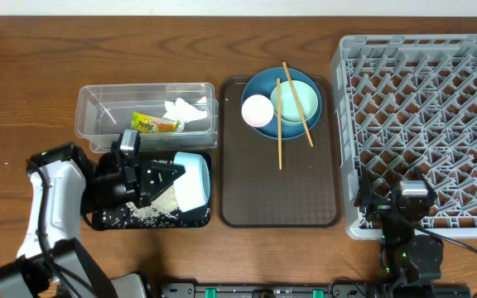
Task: Sort waste into correct bins and load items into the dishwasher rack
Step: 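Shake the tilted light-blue bowl over the black tray with the left gripper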
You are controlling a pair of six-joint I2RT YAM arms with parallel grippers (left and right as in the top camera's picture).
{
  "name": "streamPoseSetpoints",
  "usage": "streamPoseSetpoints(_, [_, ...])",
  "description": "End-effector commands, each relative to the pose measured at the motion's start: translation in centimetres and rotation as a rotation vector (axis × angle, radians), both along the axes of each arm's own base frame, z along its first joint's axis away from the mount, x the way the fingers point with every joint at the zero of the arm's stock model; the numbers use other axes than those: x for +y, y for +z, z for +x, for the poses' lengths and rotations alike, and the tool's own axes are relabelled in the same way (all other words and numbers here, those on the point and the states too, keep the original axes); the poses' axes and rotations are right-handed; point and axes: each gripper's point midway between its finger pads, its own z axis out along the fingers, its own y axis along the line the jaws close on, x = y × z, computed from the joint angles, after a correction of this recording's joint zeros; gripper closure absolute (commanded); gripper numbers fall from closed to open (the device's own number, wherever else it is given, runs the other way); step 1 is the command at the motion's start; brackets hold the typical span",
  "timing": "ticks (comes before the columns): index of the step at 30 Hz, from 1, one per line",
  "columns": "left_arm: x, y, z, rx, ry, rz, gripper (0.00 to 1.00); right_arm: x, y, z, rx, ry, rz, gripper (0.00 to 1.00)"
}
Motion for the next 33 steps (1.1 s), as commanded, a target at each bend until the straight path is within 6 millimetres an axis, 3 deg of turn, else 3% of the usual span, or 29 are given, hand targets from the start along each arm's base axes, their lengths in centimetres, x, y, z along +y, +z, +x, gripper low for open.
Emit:
streamPoseSetpoints(1, [-0.6, 2.7, 0.1, -0.090, 0.001, -0.017, 0.94, -0.3, -0.1, 0.0, 0.002, -0.018, 0.012, 0.01])
streamPoseSetpoints(15, [-0.9, 3.8, 0.2, -0.129, -0.019, -0.003, 0.94, -0.3, -0.1, 0.0, 0.002, -0.018, 0.012, 0.01])
streamPoseSetpoints(20, [-0.6, 5.6, 0.9, -0.137, -0.039, 0.043, 0.94, -0.3, -0.1, 0.0, 0.002, -0.018, 0.012, 0.01])
streamPoseSetpoints(27, [0.6, 7.7, 2.0, -0.122, -0.075, 0.270, 0.94, -0.3, -0.1, 0.0, 0.002, -0.018, 0.012, 0.01])
streamPoseSetpoints(33, [2.5, 4.8, 4.3, 0.038, 0.046, 0.577, 0.94, -0.3, -0.1, 0.0, 0.002, -0.018, 0.012, 0.01])
